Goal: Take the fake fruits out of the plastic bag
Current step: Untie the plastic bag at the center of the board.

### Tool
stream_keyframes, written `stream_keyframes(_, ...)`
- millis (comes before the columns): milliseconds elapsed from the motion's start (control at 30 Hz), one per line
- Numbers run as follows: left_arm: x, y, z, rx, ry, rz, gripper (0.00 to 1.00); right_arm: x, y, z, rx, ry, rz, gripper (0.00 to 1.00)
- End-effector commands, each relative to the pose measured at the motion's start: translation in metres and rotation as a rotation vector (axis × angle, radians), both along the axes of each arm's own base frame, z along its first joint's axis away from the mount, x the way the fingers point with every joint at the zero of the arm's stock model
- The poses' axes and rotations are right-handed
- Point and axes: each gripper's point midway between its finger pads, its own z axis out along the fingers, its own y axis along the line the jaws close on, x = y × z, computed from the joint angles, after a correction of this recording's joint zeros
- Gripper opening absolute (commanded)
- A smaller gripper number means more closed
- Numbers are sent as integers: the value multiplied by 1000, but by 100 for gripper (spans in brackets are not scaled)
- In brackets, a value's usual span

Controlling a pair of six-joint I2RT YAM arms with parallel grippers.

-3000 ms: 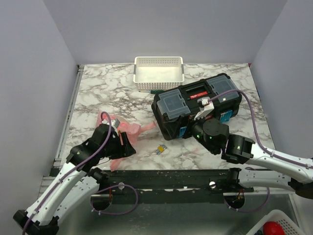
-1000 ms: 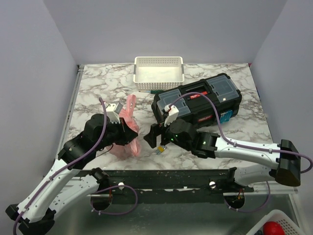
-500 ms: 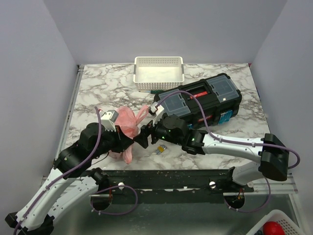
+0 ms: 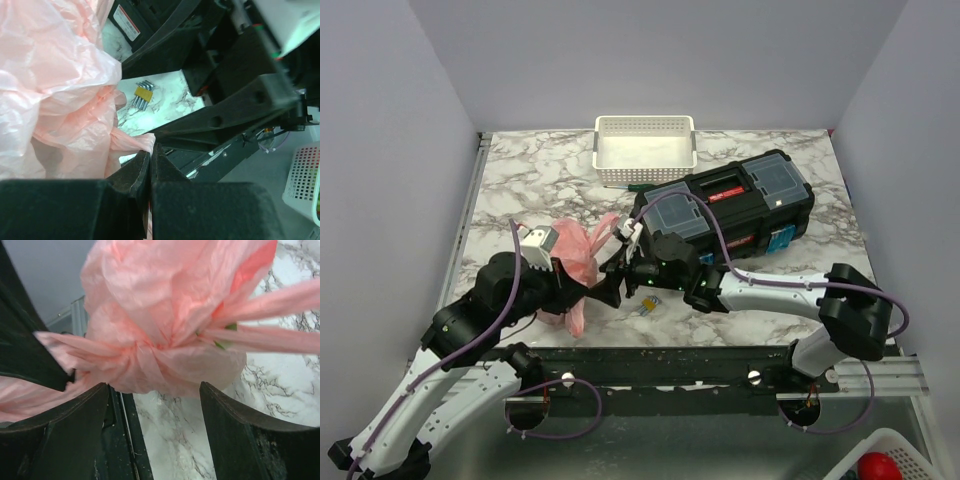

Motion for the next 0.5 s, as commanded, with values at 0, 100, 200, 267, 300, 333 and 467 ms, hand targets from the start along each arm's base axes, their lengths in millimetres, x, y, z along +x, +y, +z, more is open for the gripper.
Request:
stream_keyframes(0,0,0,23,-27,-71,-19,0,5,8,-12,5,-45,-2,77)
stream_keyframes(100,-1,1,22,-22,-69,-19,0,17,11,-13,11,-52,-53,77)
stream_keyframes(200,-2,1,23,-29,-72,-26,0,7,22,-2,81,-51,28,77)
stream_keyframes(267,-3,0,24,-34,-74,-31,0,-4,31,4,129,-48,108,76)
stream_keyframes(300,-3,-1,24,-35,-74,-35,0,-6,35,6,144,-44,130,76)
stream_keyframes(333,-3,-2,25,-34,-74,-40,0,-5,38,7,153,-40,130,76)
stream_keyframes(467,-4,-3,26,-34,-80,-53,0,-8,47,12,185,-38,168,69)
